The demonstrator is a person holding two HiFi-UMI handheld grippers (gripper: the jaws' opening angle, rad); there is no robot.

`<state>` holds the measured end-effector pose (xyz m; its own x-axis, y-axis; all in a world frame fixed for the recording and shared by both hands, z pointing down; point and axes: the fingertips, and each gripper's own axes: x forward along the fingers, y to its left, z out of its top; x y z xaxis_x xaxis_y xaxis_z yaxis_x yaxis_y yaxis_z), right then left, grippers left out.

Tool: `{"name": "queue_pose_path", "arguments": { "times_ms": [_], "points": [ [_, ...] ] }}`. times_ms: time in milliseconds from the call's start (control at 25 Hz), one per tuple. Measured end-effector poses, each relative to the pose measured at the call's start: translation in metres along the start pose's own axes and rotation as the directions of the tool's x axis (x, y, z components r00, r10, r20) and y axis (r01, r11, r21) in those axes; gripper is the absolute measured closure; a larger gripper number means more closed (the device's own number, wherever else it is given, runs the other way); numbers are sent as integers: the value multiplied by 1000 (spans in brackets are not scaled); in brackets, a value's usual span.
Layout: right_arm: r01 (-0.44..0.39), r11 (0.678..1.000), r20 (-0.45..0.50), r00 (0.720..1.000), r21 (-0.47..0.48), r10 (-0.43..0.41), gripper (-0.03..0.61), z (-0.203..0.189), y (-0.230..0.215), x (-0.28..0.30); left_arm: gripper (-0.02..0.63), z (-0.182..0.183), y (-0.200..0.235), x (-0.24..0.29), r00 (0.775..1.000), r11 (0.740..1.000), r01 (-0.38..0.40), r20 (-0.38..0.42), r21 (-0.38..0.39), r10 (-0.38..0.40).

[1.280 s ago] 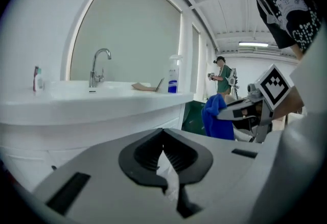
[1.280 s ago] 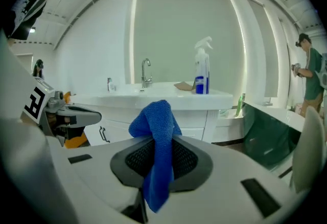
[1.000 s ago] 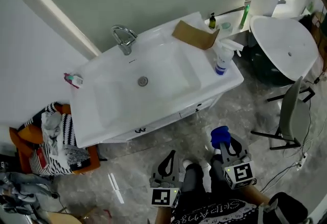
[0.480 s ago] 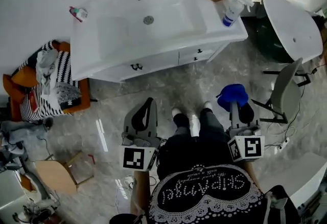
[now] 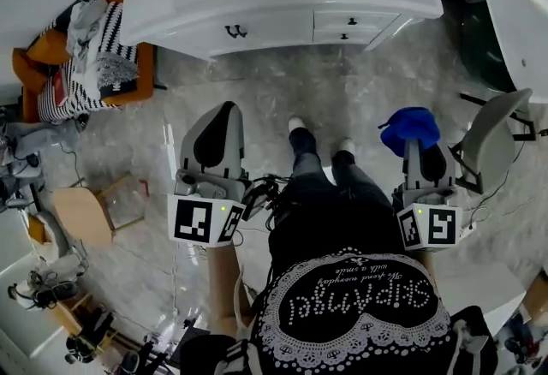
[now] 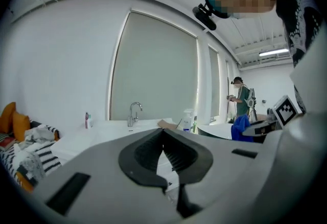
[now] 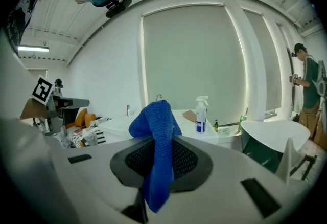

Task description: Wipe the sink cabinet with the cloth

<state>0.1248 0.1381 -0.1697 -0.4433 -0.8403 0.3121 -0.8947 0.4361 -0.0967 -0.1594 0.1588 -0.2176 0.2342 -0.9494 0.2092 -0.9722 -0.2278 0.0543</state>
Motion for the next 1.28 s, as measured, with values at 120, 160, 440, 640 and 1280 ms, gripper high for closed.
{"name": "queue_pose_path", "arguments": {
  "times_ms": [120,160,440,640,1280],
  "points": [
    [-23,1000,-23,999,-8,23,520,-8,-21,-24,609,7,-28,-5,999,999,3,33,-39,-1],
    [-23,1000,-28,999,-9,23,520,-11,-28,-32,609,8,-39,-4,999,999,18,44,-47,-16],
    [-5,1000,-13,1000,-22,5,520,-17,-58,-70,609,5,-102,6,989,990,120,94,-70,-113],
    [-10,1000,-24,1000,-17,9,520,-27,-55,-87,609,-2,-128,4,984,984,161,83,-76,-155],
    [-34,999,-9,999,-9,34,520,-36,-52,-99,609,-10,-161,0,980,982,186,75,-28,-184]
  ]
}}
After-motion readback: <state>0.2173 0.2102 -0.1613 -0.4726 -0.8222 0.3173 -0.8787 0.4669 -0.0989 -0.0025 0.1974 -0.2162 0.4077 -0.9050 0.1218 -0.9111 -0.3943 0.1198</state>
